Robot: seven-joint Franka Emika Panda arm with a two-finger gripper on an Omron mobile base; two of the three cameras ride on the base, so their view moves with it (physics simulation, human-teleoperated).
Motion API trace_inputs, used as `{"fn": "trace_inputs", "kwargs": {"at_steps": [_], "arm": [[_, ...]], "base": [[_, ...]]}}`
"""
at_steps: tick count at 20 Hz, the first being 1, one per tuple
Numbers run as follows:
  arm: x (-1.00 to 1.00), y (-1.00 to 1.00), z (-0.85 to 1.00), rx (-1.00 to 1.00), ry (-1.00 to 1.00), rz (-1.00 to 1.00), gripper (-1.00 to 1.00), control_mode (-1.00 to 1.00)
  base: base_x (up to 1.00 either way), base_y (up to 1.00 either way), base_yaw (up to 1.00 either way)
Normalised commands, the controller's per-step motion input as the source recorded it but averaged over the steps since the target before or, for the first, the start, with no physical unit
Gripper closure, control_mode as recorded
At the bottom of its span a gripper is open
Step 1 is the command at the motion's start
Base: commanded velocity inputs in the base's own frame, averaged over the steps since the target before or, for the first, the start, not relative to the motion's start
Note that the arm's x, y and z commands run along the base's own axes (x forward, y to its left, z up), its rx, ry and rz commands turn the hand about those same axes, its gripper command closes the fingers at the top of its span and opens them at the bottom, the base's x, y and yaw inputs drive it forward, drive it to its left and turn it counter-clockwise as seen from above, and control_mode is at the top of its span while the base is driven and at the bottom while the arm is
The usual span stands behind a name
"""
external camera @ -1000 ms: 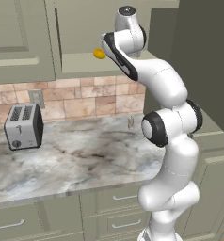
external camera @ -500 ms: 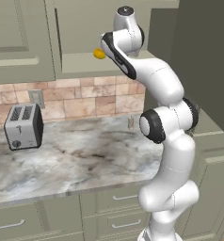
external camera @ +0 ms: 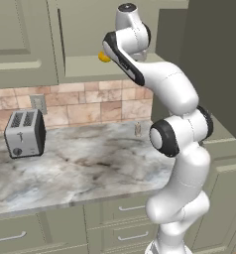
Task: Pick the jam and cereal from the counter and place them in the cabinets closest to them.
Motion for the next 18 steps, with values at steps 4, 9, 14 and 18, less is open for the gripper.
{"fn": "trace_inputs", "kwargs": {"at_steps": [4,9,14,18], "arm": [[-0.96,0.19,-0.20,-0.12,0.09,0.11,-1.00,-1.00],[-1.00,-0.06,-0.46,-0.03,0.05,0.09,-1.00,-1.00],[-1.00,-0.17,-0.58,0.00,0.01,0.06,-1.00,-1.00],[-0.99,-0.30,-0.88,0.00,-0.01,0.05,-1.00,-1.00]], "base": [[0.00,0.00,0.00],[0.00,0.00,0.00],[0.00,0.00,0.00],[0.00,0.00,0.00]]}}
